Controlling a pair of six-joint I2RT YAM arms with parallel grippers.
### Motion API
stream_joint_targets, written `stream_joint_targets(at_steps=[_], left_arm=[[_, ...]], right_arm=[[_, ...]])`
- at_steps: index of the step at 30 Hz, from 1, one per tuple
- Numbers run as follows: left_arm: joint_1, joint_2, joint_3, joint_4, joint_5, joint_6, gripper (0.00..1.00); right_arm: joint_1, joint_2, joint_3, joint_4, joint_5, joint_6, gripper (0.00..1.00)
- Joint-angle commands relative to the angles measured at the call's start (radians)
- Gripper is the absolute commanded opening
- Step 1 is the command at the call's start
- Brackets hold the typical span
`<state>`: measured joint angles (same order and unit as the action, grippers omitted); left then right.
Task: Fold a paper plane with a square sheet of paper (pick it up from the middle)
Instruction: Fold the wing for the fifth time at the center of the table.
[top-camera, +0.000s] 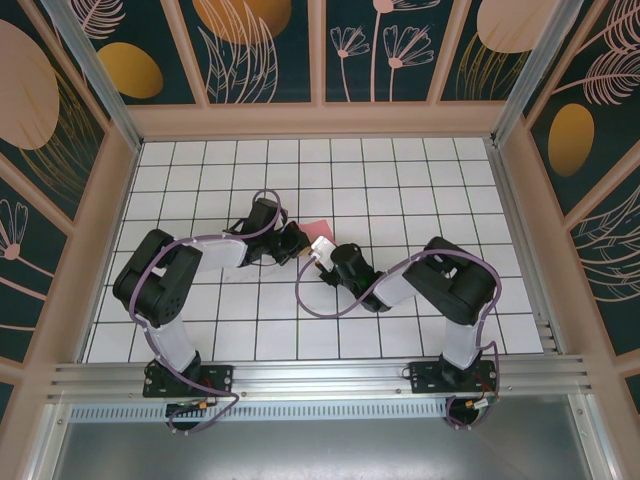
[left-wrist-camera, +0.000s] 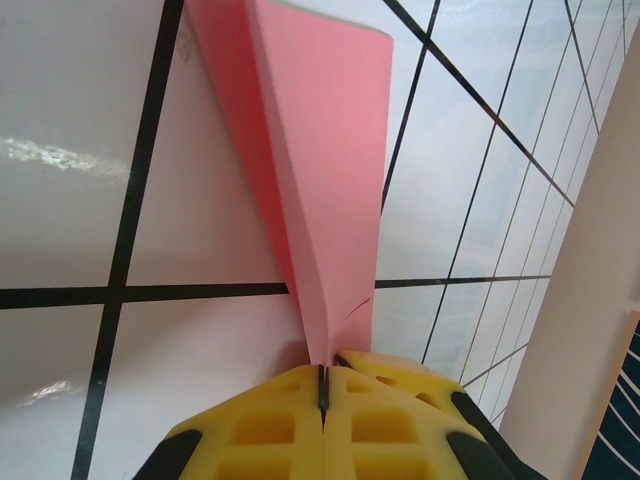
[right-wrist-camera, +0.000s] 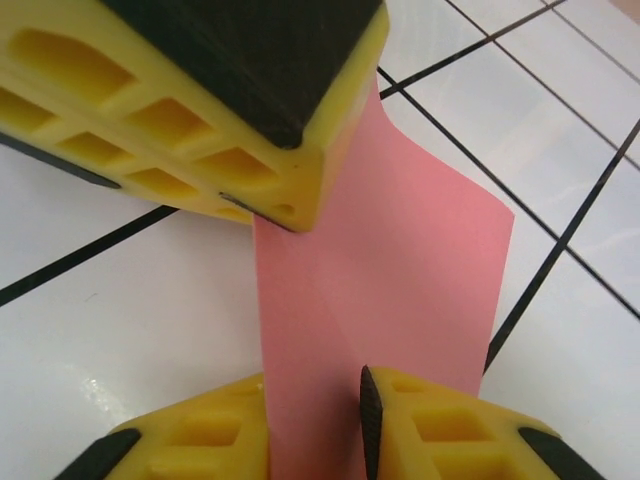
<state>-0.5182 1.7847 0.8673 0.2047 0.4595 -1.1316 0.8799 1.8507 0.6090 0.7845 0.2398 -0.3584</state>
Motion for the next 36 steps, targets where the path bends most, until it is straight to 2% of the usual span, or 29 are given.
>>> stream_joint_targets(at_steps=[1,7,12,19,22,26,36], left_arm=[[-0.006,-0.034,0.037,-0.042,-0.011,0.004,0.01],[0.029,-0.065,0.062,-0.098,-0.040,0.046,0.23],[0.086,-0.161,0.047,-0.132,-0.083,0.074,0.38],[0.115,-0.234,-0.022,-0.095,-0.118,0.098,0.48],[0.115,-0.250,-0.072,-0.028,-0.102,0.101,0.48],[0.115,-0.275,-0.142,0.055,-0.079,0.101,0.47],[0.113,-0.282,-0.275,0.236,-0.001,0.089,0.35]], right_arm=[[0.008,0.009,0.014,0.042,0.016,-0.007,0.20],[0.003,-0.021,0.000,0.023,-0.036,0.045,0.06],[-0.022,-0.072,-0.015,0.002,-0.144,0.157,0.03],[-0.066,-0.099,0.007,-0.057,-0.339,0.333,0.01],[-0.081,-0.092,0.032,-0.087,-0.413,0.402,0.00],[-0.083,-0.064,0.063,-0.123,-0.446,0.461,0.00],[-0.137,-0.006,0.104,-0.137,-0.597,0.662,0.00]])
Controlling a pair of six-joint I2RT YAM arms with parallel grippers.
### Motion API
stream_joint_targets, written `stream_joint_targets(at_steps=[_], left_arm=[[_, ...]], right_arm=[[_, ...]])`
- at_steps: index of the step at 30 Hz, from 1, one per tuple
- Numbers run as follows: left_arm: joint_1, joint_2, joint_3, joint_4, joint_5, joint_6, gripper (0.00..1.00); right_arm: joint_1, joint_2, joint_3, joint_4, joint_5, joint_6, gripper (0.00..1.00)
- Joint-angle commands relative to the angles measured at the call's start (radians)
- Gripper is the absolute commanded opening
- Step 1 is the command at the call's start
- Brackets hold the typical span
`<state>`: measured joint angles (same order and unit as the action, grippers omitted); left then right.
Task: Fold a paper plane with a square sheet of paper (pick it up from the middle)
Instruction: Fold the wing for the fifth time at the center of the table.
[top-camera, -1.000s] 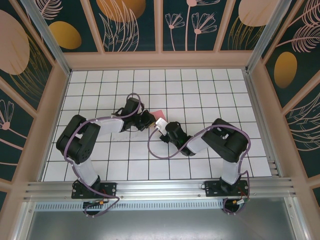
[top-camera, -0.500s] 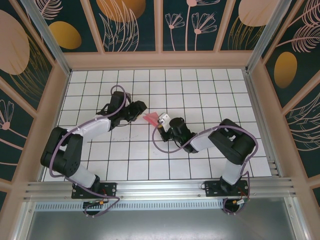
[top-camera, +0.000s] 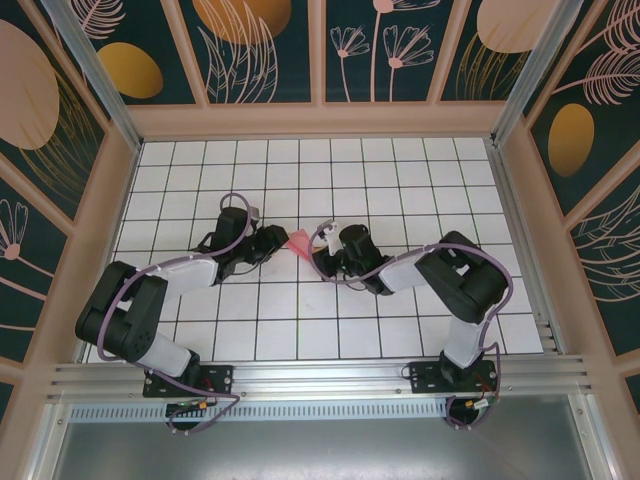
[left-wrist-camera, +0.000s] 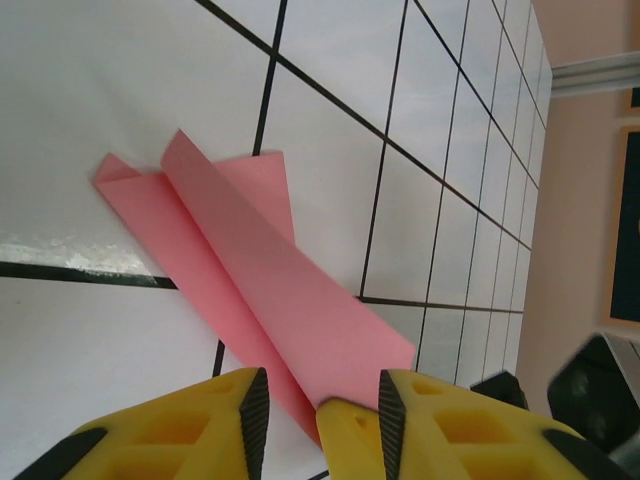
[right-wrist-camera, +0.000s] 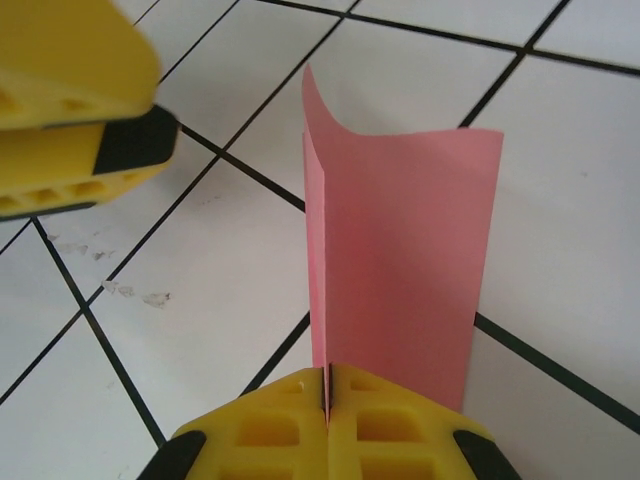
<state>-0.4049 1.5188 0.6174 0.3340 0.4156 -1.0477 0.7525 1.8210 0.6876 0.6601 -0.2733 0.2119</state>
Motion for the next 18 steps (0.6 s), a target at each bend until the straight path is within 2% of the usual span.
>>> stream_joint_targets(at_steps=[1,18], left_arm=[[0.000,-0.014,-0.036,0.124,0.051,0.006,0.34],[-0.031,0.092,-0.051,0.257,0.125,0.000,0.27]], right_arm=[[-0.011,0.029,0.029,-0.013,-0.095,0.104,0.00],[-0.058,0.082,0.052,0.013,-0.226,0.305,0.00]])
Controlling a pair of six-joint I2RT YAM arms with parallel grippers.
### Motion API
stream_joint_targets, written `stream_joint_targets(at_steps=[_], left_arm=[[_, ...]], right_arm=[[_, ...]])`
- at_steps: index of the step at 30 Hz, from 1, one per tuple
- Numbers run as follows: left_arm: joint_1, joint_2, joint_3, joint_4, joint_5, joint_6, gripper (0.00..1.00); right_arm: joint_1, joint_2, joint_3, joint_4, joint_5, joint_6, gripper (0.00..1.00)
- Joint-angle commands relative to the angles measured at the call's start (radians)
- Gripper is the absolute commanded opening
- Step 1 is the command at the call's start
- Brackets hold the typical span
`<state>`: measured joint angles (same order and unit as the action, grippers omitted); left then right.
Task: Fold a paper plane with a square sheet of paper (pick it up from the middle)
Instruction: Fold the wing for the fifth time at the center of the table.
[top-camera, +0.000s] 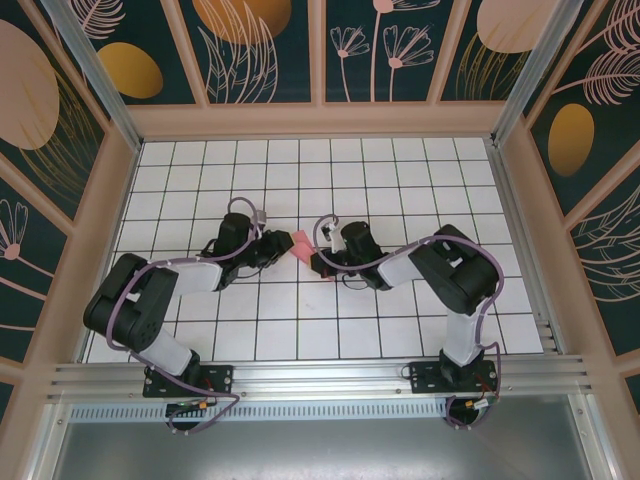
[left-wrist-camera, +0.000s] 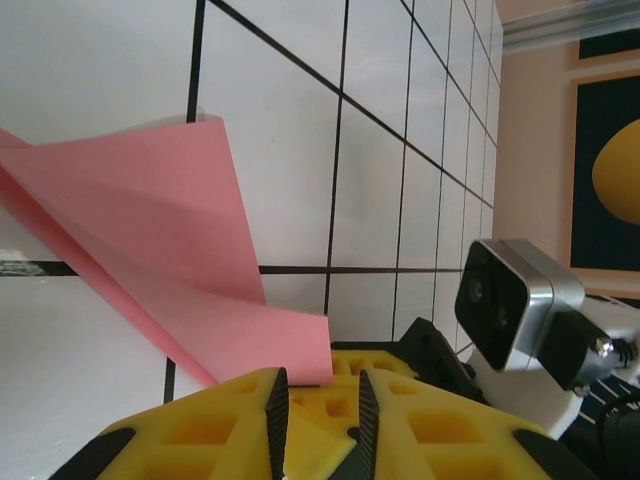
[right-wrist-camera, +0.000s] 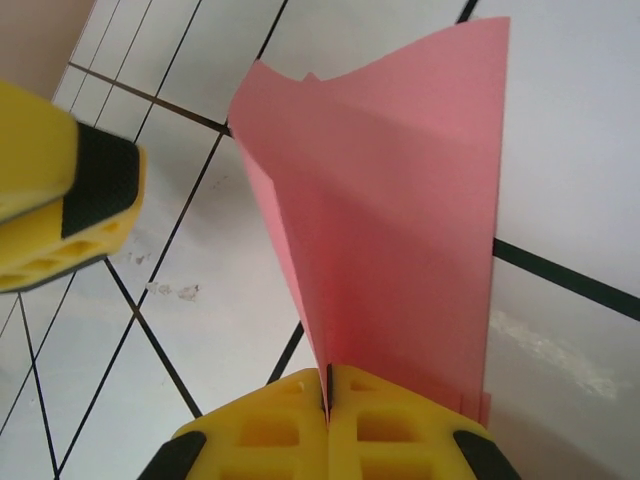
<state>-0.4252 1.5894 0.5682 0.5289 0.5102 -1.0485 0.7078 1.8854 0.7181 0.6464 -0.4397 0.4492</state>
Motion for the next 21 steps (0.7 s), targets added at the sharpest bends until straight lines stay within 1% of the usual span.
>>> stream_joint_targets(at_steps=[1,3,9,18,21], left_arm=[[-0.013,0.026,-0.002,0.068,0.032,0.001,0.27],[-0.018,0.037,-0.002,0.081,0.033,0.001,0.26],[-0.030,0.074,0.001,0.123,0.043,0.002,0.23],[-0.043,0.119,0.020,0.150,0.056,0.009,0.18],[-0.044,0.157,0.022,0.151,0.055,0.013,0.17]], right_arm=[[-0.019,0.020,0.020,0.034,-0.072,0.084,0.00],[-0.030,0.025,0.020,0.046,-0.105,0.117,0.00],[-0.056,0.040,0.014,0.079,-0.147,0.194,0.00],[-0.074,0.077,0.023,0.069,-0.172,0.242,0.00],[-0.076,0.079,0.025,0.052,-0.173,0.246,0.00]])
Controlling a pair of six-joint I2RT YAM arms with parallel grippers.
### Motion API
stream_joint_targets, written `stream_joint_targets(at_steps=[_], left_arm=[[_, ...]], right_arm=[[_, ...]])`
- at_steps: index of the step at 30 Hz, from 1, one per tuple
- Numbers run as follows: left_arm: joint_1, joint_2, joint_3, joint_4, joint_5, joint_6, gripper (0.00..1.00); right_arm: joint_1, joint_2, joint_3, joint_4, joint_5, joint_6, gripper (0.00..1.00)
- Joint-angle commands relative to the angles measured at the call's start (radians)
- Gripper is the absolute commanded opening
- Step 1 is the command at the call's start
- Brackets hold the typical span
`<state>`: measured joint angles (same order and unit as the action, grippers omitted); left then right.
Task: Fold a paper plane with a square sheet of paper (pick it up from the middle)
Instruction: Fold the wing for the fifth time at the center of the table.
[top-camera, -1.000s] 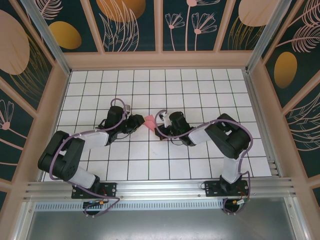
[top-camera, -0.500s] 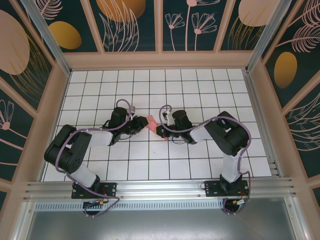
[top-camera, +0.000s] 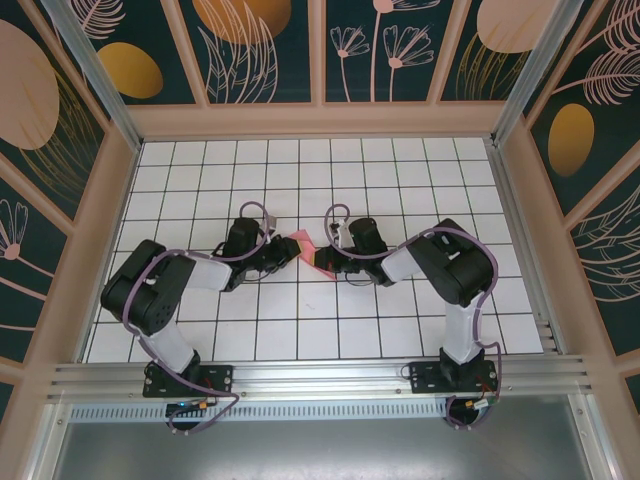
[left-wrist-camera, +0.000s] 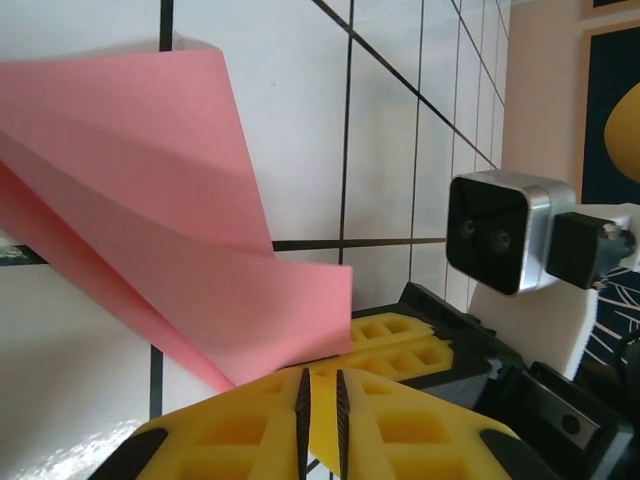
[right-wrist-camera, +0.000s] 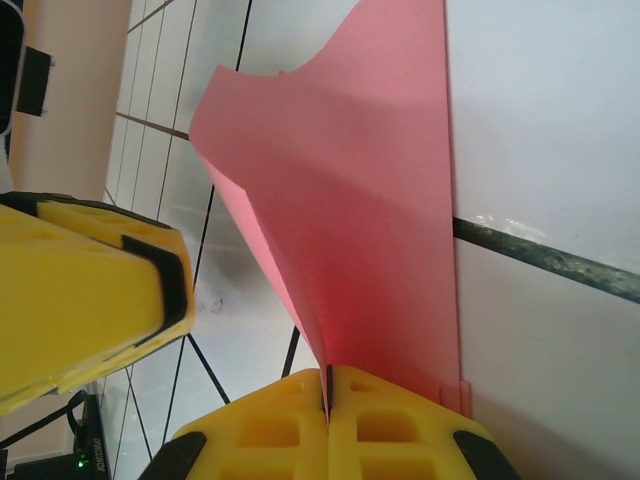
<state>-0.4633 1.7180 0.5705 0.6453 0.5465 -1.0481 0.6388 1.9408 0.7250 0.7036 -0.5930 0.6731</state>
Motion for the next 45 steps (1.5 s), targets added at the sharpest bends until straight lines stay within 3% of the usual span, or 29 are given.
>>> stream_joint_targets(at_steps=[1,23,45], left_arm=[[-0.008,0.032,0.022,0.036,0.019,0.013,0.17],[-0.015,0.115,0.063,0.011,0.000,0.032,0.13],[-0.014,0.141,0.078,-0.086,-0.066,0.045,0.08]], right_arm=[[-0.008,0.025,0.020,-0.013,-0.019,0.023,0.00],[-0.012,0.051,0.044,-0.114,-0.023,0.011,0.00],[-0.019,-0.049,0.089,-0.264,-0.061,-0.074,0.18]])
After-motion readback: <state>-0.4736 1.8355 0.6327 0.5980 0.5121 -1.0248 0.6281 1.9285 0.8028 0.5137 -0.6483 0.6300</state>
